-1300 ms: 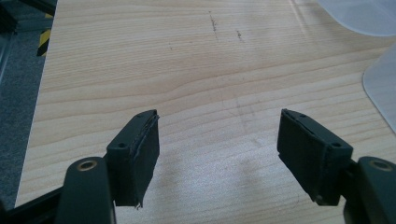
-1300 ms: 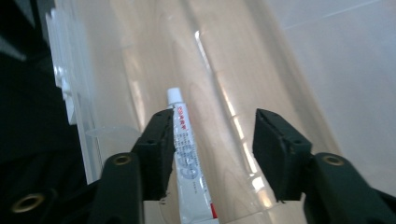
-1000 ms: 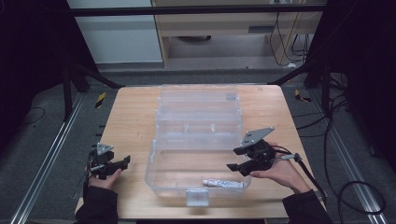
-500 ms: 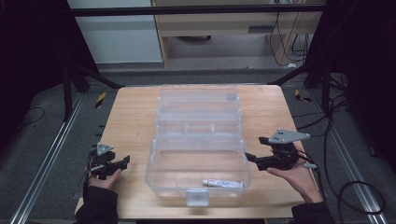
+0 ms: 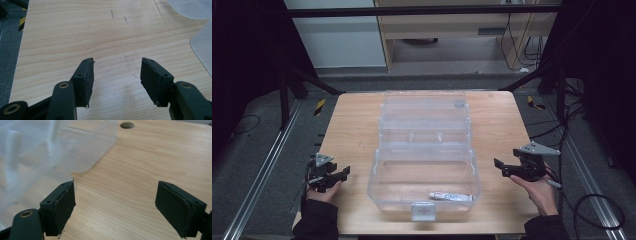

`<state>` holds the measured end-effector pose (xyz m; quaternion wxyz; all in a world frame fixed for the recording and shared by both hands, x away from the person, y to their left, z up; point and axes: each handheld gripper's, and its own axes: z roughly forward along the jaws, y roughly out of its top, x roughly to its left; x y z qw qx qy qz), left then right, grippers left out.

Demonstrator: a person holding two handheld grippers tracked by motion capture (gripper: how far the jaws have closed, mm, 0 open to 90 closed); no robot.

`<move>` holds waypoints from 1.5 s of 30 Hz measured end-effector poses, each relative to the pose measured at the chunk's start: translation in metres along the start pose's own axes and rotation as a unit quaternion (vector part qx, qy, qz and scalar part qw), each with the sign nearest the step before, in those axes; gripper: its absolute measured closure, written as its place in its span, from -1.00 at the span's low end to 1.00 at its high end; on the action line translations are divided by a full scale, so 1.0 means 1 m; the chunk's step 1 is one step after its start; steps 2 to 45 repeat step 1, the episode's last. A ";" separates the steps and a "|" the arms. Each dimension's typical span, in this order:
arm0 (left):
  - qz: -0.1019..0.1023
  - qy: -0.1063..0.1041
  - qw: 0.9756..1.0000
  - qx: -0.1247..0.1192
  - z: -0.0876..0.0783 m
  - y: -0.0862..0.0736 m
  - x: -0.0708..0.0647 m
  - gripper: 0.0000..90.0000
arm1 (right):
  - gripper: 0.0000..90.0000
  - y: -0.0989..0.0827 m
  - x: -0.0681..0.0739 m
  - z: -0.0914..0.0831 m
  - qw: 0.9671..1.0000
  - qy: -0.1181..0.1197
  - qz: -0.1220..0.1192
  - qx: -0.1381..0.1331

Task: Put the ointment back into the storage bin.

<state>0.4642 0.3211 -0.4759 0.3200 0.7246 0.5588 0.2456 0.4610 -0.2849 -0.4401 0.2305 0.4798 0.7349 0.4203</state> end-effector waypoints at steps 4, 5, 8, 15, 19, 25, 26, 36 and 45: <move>0.000 -0.001 1.000 0.000 0.000 0.000 0.000 -0.02 | -0.63 -0.004 -0.003 0.001 1.000 -0.003 0.006 0.005; 0.000 -0.001 1.000 0.000 0.000 0.000 0.000 -0.02 | -0.63 -0.004 -0.003 0.001 1.000 -0.003 0.006 0.005; 0.000 -0.001 1.000 0.000 0.000 0.000 0.000 -0.02 | -0.63 -0.004 -0.003 0.001 1.000 -0.003 0.006 0.005; 0.000 -0.001 1.000 0.000 0.000 0.000 0.000 -0.02 | -0.63 -0.004 -0.003 0.001 1.000 -0.003 0.006 0.005; 0.000 -0.001 1.000 0.000 0.000 0.000 0.000 -0.02 | -0.63 -0.004 -0.003 0.001 1.000 -0.003 0.006 0.005; 0.000 -0.001 1.000 0.000 0.000 0.000 0.000 -0.02 | -0.63 -0.004 -0.003 0.001 1.000 -0.003 0.006 0.005; 0.000 -0.001 1.000 0.000 0.000 0.000 0.000 -0.02 | -0.63 -0.004 -0.003 0.001 1.000 -0.003 0.006 0.005; 0.000 -0.001 1.000 0.000 0.000 0.000 0.000 -0.02 | -0.63 -0.004 -0.003 0.001 1.000 -0.003 0.006 0.005; 0.000 -0.001 1.000 0.000 0.000 0.000 0.000 -0.02 | -0.63 -0.004 -0.003 0.001 1.000 -0.003 0.006 0.005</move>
